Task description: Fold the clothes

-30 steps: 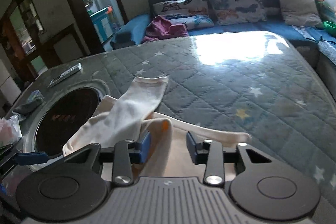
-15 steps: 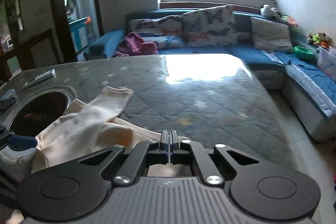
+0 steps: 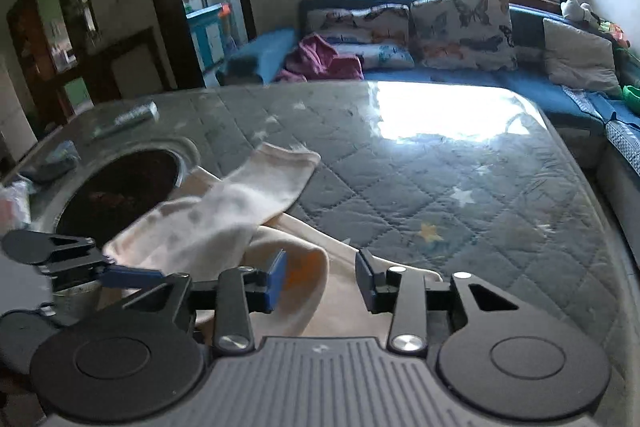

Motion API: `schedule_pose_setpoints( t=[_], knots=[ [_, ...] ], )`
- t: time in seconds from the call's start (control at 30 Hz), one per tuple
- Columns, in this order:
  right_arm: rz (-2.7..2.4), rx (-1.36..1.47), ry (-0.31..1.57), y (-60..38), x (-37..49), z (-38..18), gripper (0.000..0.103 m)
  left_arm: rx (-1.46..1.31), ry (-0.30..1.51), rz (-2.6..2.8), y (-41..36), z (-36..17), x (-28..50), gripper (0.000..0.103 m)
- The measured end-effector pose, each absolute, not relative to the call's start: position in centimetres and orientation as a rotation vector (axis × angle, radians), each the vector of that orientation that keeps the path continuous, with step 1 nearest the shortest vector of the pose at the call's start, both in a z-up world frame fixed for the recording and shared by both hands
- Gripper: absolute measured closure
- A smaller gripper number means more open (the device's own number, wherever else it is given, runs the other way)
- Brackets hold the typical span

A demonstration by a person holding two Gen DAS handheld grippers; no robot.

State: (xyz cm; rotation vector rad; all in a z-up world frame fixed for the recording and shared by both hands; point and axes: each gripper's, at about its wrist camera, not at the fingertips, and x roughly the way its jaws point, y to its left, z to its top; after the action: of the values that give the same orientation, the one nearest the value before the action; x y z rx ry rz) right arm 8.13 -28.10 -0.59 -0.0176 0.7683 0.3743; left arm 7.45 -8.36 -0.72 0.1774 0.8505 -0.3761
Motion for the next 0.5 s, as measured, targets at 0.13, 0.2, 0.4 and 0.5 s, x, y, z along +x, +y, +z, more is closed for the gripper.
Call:
schedule_pose_setpoints(
  t=[0.13,0.2,0.4,0.5],
  knots=[
    [0.378,-0.024,0.820,-27.4,9.7,-2.4,0.090,0.154,0.840,-0.395,-7.6,-0.4,7.5,0.078],
    [0.378,-0.021,0.817,-27.3,9.6,-2.9,0.099,0.123,0.830,-0.395,-7.0,0.0,7.3,0.093],
    [0.300,-0.082,0.688,-28.3,5.9,-0.4,0.100,0.065,0.769,-0.349,-4.6,1.7,5.6,0.100],
    [0.234,-0.065,0.631,-30.6,3.4,1.2,0.100,0.023,0.730,-0.316,-2.7,3.0,4.2,0.100]
  ],
)
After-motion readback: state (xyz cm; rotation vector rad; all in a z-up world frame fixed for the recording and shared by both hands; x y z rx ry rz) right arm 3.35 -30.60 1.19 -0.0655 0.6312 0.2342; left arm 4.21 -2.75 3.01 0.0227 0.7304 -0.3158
